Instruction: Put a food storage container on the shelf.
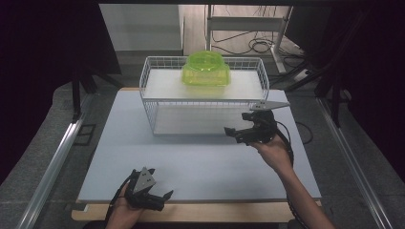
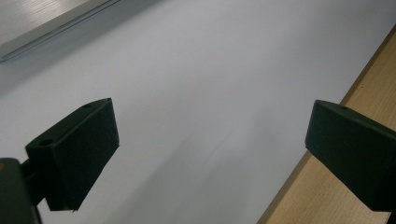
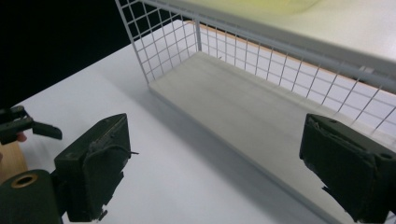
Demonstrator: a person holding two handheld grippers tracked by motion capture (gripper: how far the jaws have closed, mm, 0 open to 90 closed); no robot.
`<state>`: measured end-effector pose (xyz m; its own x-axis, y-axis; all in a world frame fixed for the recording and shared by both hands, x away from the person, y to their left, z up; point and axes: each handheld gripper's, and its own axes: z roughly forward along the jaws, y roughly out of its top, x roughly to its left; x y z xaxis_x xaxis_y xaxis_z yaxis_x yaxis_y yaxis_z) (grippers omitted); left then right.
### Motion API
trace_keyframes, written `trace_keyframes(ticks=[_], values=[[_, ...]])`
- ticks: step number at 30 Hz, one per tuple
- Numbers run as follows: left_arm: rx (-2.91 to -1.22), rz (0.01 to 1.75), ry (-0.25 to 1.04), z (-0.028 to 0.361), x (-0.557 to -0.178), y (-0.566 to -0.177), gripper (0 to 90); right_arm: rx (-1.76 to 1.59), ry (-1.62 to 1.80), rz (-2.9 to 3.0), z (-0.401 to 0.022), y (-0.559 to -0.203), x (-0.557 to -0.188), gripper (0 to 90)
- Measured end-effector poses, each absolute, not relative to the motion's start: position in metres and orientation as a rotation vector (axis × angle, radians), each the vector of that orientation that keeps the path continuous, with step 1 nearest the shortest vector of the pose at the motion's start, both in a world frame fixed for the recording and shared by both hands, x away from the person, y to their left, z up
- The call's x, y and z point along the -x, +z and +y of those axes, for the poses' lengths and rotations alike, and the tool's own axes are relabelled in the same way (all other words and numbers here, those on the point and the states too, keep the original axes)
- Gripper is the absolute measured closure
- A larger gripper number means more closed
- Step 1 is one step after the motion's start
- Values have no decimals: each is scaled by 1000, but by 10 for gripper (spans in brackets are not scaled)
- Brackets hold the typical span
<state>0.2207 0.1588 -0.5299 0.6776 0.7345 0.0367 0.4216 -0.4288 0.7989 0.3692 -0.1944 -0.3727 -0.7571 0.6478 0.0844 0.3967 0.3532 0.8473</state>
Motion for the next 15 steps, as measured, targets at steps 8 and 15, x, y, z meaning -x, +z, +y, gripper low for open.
trace_keyframes(ticks=[8, 15], values=[[-2093, 881, 501, 158, -221, -531, 29, -916, 1332, 2351, -202, -391, -354, 65], [-2099, 882, 507, 158, -221, -531, 23, -902, 1311, 2338, -208, -407, -340, 37]])
